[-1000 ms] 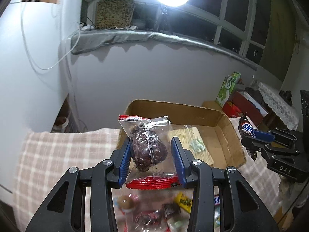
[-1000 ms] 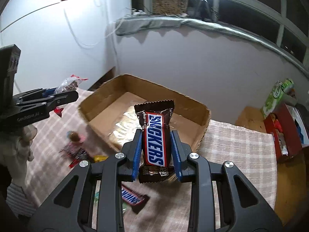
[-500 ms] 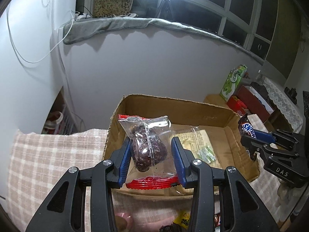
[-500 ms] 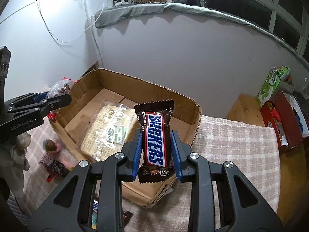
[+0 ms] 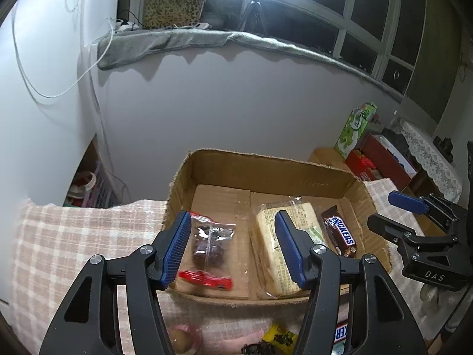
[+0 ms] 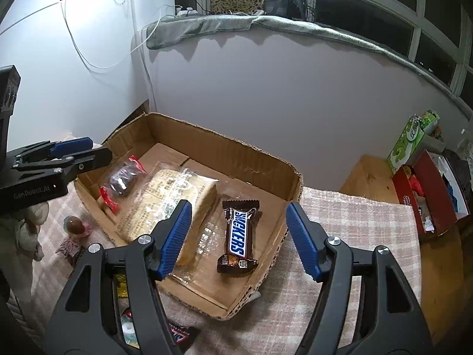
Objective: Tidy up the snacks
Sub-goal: 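Place the candy bag in the box with the left tool while the right tool drops the Snickers bar in, then return both tools to the table and grasp the red-wrapped candy bag with the left tool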
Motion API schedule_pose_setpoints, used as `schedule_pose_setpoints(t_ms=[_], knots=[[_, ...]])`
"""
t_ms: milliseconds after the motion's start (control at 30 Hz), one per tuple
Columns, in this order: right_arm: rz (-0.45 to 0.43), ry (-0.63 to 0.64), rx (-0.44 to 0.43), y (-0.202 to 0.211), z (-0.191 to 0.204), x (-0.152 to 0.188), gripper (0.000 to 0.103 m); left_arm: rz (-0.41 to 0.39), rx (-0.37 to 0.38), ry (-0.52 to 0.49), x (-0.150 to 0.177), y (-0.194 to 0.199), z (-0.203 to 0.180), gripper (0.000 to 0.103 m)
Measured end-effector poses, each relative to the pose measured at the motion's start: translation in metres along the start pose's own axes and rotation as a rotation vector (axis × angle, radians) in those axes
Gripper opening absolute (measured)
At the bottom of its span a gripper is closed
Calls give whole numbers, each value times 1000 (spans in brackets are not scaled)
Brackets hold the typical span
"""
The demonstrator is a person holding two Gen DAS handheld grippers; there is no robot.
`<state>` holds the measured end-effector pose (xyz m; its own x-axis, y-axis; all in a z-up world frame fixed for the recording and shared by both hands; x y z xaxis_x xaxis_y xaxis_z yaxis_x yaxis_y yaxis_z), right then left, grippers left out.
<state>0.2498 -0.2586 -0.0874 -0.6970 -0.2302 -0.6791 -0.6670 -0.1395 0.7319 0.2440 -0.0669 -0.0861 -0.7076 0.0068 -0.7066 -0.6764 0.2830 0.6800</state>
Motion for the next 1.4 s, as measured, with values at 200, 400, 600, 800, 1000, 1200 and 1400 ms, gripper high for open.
schedule_pose_setpoints(t_ms=[200,400,600,800,1000,1200,1400], knots=[[-22,-9,-26,21,3,6,69,-43,-7,12,0,28,15,58],[-45,16,-40,51,13,25,69,-83,-17,42,14,63,40,58],[-49,35,-81,73,30,47,69,-81,-21,66,47,83,56,58],[-24,59,-133,80,53,73,69,-44,-6,96,80,88,63,58],[31,92,-186,71,75,97,60,-11,23,122,96,80,62,58],[97,54,-241,54,80,116,52,44,79,189,104,58,67,58],[142,6,-277,40,78,125,52,107,127,258,107,33,71,56]])
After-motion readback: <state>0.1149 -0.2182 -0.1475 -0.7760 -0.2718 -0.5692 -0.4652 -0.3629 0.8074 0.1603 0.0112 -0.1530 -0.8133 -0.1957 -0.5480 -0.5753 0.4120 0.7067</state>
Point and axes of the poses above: each gripper's, at about its wrist camera, not at the fingertips, and y roughly against the way its jaws point, z to its left, x to its underside, the point moved 3 cm from there along -y, roughly the way its jaws point, and after that the axes turned 3 degrees about y, right-handed, at the moved point
